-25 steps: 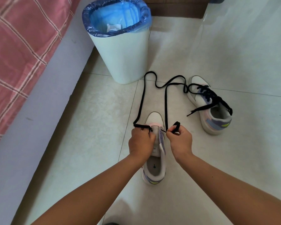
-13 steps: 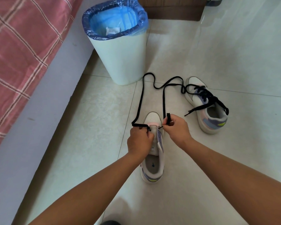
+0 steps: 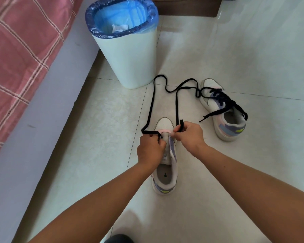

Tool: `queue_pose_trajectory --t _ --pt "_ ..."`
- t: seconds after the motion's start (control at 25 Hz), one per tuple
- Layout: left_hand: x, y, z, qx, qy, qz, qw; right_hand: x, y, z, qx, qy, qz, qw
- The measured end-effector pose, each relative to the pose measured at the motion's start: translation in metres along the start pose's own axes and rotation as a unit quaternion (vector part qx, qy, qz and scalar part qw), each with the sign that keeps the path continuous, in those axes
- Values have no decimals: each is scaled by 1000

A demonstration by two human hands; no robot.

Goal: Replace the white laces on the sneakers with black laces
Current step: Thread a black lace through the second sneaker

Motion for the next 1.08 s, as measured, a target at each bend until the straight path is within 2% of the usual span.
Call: queue_pose_trajectory --t 0.16,0.24,0.32,0.44,0.52,0.6,0.68,0.76,0.92,1.08 --pt "0 1 1 -27 13 -28 999 -13 -6 4 -23 -13 76 997" --pt "-2 2 0 -65 30 -41 997 -27 -18 10 8 -35 83 996" --pt "-8 2 -1 -55 16 -30 998 -40 -26 11 -3 -14 99 995" --pt "-14 -1 2 14 -53 -33 998 -46 -31 8 -96 34 71 992" --pt "-14 -5 4 33 -67 -35 997 -42 -32 6 -210 57 80 973" --pt "-13 -5 2 -11 -50 -17 999 -40 -34 5 -310 81 96 942" --pt "-13 -5 -1 -77 -34 -1 996 -40 -35 2 -343 95 117 927" --pt "-12 -5 -2 -118 -37 9 992 -40 -35 0 -359 114 135 917" --pt "-8 0 3 -99 -65 11 993 -39 -35 -1 -352 131 133 917" --pt "0 9 0 -211 15 -8 977 -31 -26 -1 -267 88 98 955"
Point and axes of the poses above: each hand's wrist, its own x-axis towards the middle knuckle, its own y-axis out of the back of the hand, z = x × y, the point moved 4 cm from there along x, towards the middle knuckle, and after that the axes turned 10 degrees about -y, right-handed, at the moved point
